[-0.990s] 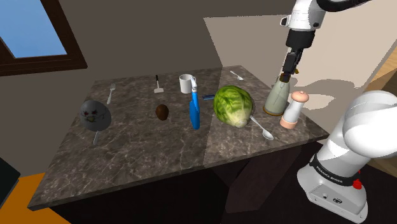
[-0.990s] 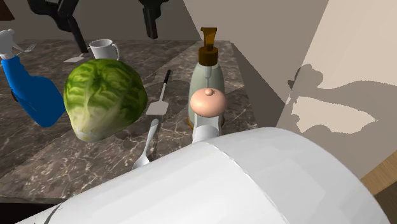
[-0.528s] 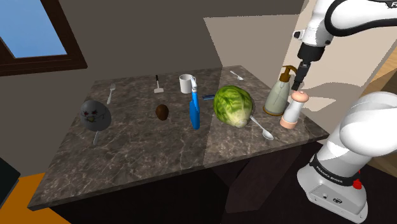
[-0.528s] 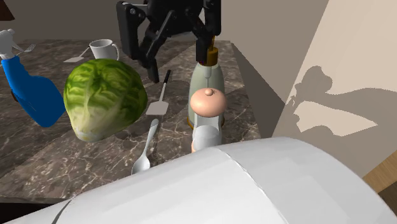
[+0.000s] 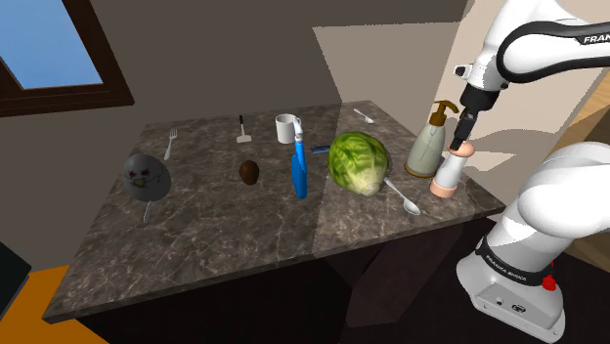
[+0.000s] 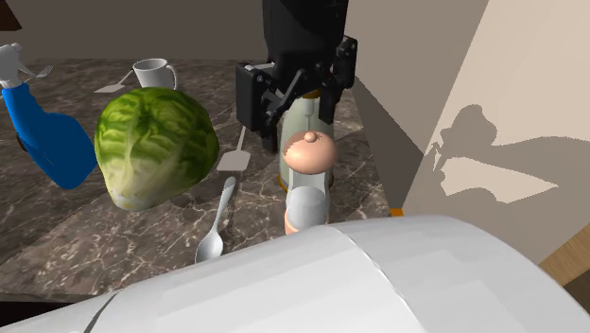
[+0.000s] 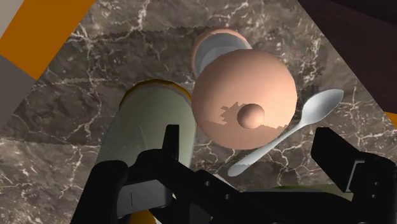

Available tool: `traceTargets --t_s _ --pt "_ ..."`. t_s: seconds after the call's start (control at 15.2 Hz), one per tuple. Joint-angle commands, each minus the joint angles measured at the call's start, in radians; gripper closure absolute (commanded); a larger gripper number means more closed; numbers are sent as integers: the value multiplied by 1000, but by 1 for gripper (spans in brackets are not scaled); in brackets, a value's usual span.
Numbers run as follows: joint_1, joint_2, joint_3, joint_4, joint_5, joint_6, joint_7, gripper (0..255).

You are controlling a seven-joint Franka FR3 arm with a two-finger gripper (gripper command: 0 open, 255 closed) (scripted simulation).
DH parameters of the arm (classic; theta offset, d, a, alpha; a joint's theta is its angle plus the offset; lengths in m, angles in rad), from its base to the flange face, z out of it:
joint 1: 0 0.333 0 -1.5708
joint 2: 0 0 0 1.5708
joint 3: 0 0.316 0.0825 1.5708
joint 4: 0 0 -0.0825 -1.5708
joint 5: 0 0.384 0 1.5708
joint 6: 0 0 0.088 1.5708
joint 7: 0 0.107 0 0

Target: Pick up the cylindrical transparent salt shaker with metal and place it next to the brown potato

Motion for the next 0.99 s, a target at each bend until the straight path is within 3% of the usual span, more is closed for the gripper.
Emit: traceTargets --t_s 0.0,0.59,0.66,0.92 --pt "-5 15 -16 -21 -15 36 -1 0" --pt "-8 25 -27 -37 -26 62 1 0" --pt "-8 25 -27 -37 -26 62 1 255" --pt "-8 25 -27 -37 -26 62 1 255"
